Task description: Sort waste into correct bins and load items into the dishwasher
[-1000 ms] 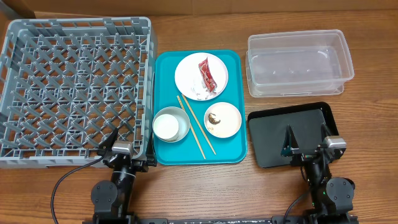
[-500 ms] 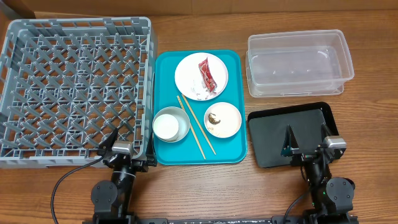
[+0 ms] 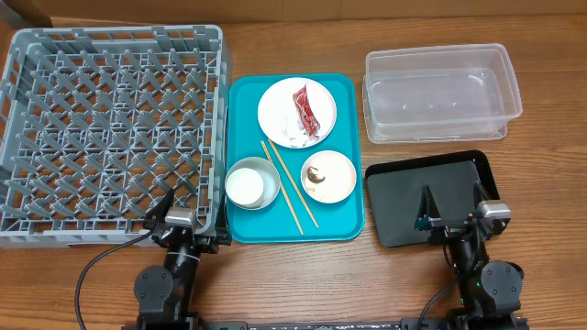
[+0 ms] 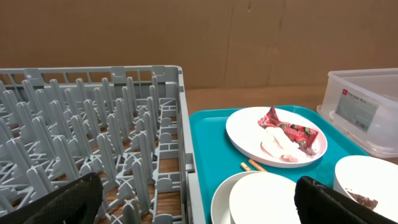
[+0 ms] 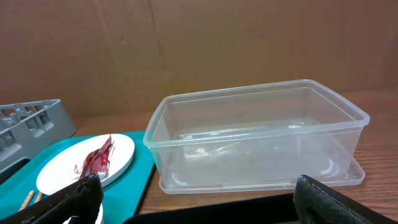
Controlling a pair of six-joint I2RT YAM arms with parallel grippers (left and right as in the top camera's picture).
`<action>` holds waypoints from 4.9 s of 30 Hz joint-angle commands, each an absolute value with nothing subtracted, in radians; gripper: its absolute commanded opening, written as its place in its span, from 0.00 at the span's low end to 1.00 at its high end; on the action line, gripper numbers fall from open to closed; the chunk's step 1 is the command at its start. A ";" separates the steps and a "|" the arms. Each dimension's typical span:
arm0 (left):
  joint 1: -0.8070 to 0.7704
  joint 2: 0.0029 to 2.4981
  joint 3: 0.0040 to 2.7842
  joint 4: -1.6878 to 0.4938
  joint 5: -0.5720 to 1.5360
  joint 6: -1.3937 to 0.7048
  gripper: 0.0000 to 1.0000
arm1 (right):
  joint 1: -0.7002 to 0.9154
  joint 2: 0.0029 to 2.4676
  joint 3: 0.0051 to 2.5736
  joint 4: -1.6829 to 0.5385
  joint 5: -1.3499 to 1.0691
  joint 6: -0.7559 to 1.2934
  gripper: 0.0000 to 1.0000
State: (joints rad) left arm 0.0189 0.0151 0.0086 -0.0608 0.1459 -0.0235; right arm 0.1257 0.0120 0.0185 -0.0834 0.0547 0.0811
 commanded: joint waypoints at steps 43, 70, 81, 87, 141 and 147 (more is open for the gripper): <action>0.012 0.117 0.241 -0.360 0.177 -0.134 1.00 | 0.122 0.336 0.324 -0.202 -0.033 0.130 1.00; 0.013 0.896 0.928 -1.051 0.147 -0.120 1.00 | 0.122 1.237 1.335 -1.066 -0.197 0.063 1.00; 0.012 0.897 0.928 -1.051 0.155 -0.120 1.00 | 0.156 1.242 1.338 -0.950 -0.292 0.084 1.00; 0.012 0.898 0.928 -1.044 0.154 -0.120 1.00 | 0.284 1.301 1.356 -0.910 -0.241 0.085 1.00; 0.124 0.915 0.971 -1.069 0.123 -0.165 0.96 | 0.622 2.194 1.629 -0.498 -0.039 0.031 0.75; 0.124 0.915 0.971 -1.069 0.123 -0.165 0.94 | 0.623 2.217 1.629 -0.506 -0.047 0.039 0.53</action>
